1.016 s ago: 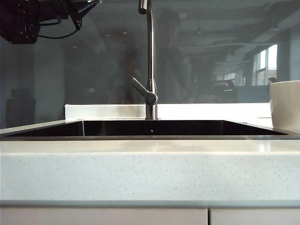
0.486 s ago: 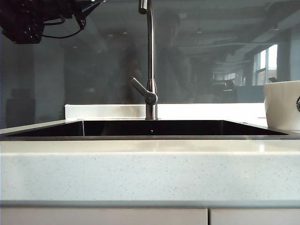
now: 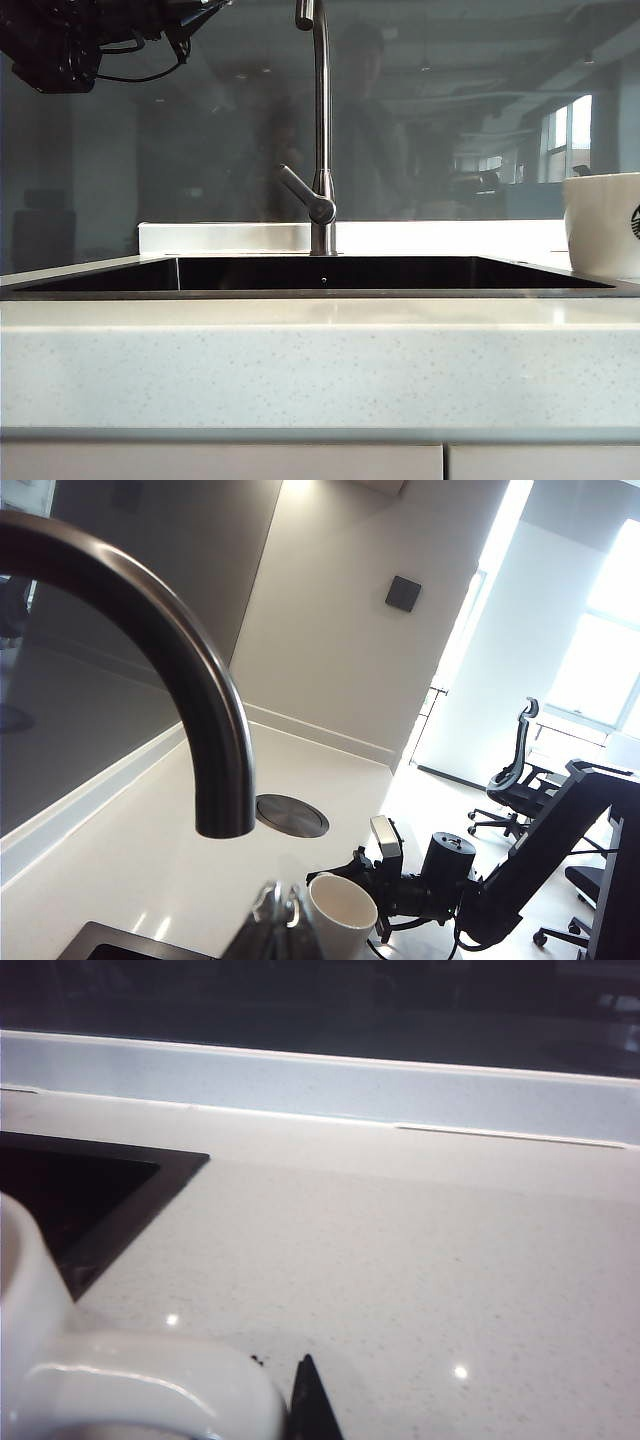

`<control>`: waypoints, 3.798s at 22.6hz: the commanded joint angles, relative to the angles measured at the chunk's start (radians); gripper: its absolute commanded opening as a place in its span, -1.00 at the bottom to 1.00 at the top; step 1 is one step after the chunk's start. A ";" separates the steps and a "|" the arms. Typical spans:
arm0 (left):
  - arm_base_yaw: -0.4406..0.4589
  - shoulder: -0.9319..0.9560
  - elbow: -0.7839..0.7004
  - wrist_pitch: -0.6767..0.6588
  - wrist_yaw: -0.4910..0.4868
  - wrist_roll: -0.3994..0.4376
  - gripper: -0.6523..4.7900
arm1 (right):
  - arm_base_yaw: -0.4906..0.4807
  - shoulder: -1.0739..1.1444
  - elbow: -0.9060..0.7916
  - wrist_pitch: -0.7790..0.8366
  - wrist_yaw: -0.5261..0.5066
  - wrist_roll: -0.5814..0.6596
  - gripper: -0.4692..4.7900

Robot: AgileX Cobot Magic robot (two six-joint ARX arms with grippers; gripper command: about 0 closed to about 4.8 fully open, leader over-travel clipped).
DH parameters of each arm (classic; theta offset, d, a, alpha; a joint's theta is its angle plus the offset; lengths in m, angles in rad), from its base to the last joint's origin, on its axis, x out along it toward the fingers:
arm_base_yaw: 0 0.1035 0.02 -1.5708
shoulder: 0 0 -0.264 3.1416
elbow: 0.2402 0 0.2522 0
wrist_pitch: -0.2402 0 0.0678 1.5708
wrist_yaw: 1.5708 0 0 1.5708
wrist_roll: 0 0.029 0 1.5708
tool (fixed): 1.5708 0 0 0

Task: Pick up the mug next to the sink, go to the faucet to get some water, pour the water into the sink, and finally put the mug back to its place.

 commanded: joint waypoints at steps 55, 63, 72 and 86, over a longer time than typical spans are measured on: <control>-0.007 -0.006 0.004 0.087 0.092 -0.043 -0.77 | -0.055 -0.676 -0.343 0.027 -0.014 0.303 -0.82; -0.007 -0.007 0.004 0.086 0.093 -0.051 -0.77 | -0.055 -0.676 -0.343 -0.012 -0.013 0.303 -0.82; -0.021 -0.114 0.004 -0.226 0.230 0.089 -0.77 | -0.055 -0.676 -0.343 -0.012 -0.014 0.303 -0.83; -0.066 -0.657 0.004 -1.964 -0.975 1.589 -0.77 | -0.056 -0.676 -0.343 -0.012 -0.012 0.303 -0.82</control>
